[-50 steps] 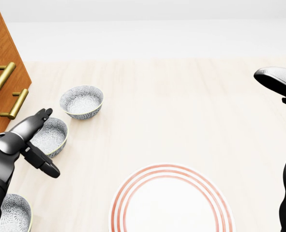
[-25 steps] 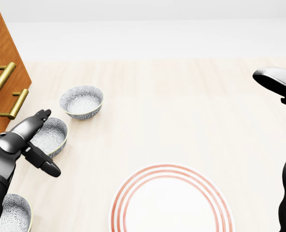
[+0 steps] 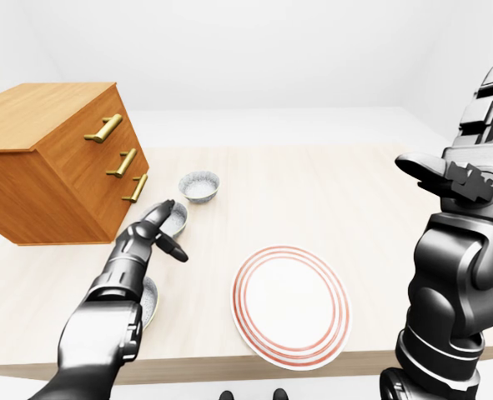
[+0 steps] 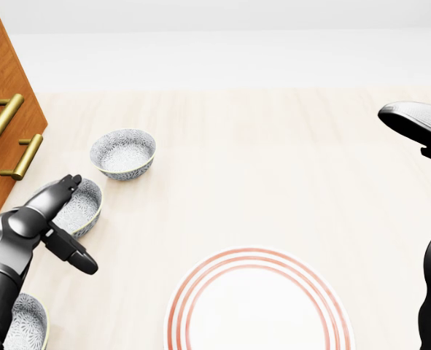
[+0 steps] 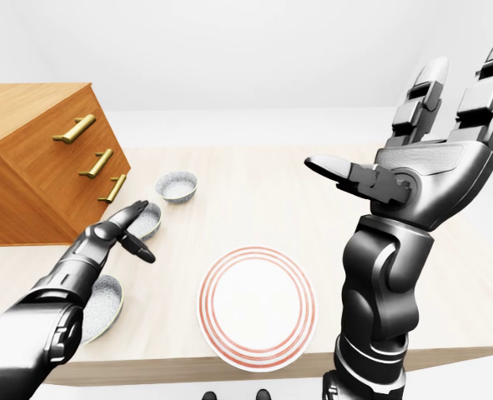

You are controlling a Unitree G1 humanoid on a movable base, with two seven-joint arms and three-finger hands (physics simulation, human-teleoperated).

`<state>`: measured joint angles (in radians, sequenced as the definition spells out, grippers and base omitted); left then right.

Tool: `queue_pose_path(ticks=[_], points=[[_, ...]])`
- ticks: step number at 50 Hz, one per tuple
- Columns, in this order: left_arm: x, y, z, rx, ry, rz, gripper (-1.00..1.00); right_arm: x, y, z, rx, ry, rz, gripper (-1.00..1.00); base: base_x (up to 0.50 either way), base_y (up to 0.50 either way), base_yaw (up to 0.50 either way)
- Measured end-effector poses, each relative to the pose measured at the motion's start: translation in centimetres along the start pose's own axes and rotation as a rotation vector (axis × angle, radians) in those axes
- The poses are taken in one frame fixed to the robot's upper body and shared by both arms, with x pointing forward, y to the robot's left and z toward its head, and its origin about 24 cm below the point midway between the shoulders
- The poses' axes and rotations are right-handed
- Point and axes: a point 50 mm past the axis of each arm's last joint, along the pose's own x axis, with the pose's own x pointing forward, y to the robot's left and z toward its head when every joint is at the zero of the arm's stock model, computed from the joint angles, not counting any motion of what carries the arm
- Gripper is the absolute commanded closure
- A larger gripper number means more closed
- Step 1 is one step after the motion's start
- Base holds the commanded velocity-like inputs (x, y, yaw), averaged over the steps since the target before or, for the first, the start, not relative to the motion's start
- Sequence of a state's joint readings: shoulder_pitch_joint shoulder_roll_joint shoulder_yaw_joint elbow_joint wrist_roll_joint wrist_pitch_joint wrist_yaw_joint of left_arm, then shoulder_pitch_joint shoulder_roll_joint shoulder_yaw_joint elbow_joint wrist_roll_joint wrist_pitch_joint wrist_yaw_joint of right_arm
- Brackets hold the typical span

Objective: Put the bowl in the middle on the plate.

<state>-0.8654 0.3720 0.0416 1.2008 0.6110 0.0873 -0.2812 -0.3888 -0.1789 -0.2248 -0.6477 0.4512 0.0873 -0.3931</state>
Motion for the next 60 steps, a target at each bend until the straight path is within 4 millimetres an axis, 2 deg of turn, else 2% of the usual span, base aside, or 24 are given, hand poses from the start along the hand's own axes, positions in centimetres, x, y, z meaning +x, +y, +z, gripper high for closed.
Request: queue_pose_path(ticks=[20,42,43,47,48,60], points=[[0.2,-1.5,-0.9,-0.005,0.032,-0.022,-1.0,-0.1,0.1,0.0,0.006,0.0,0.003,-1.0,0.0,0.0,0.0],[0.3,-2.1,-1.4,-0.009,0.051,-0.028,-1.0,-0.3,0.1,0.0,0.009,0.006,0.007,-1.0,0.0,0.0,0.0],[0.3,-2.2,-1.4,-0.009,0.052,-0.028,0.59,-0.3,0.1,0.0,0.009,0.006,0.007,-1.0,0.0,0.0,0.0],[0.3,-1.9,-1.2,-0.011,0.044,-0.011,0.59,-0.3,0.2,0.1,0.012,0.002,0.007,-1.0,0.0,0.0,0.0],[0.3,-1.7,-1.2,-0.011,0.042,-0.005,1.0,-0.3,0.2,0.1,0.013,0.002,0.007,-1.0,0.0,0.0,0.0],[0.2,-1.1,-0.8,-0.037,0.026,0.013,1.0,-0.3,0.2,0.3,0.022,-0.007,0.005,-1.0,0.0,0.0,0.0]])
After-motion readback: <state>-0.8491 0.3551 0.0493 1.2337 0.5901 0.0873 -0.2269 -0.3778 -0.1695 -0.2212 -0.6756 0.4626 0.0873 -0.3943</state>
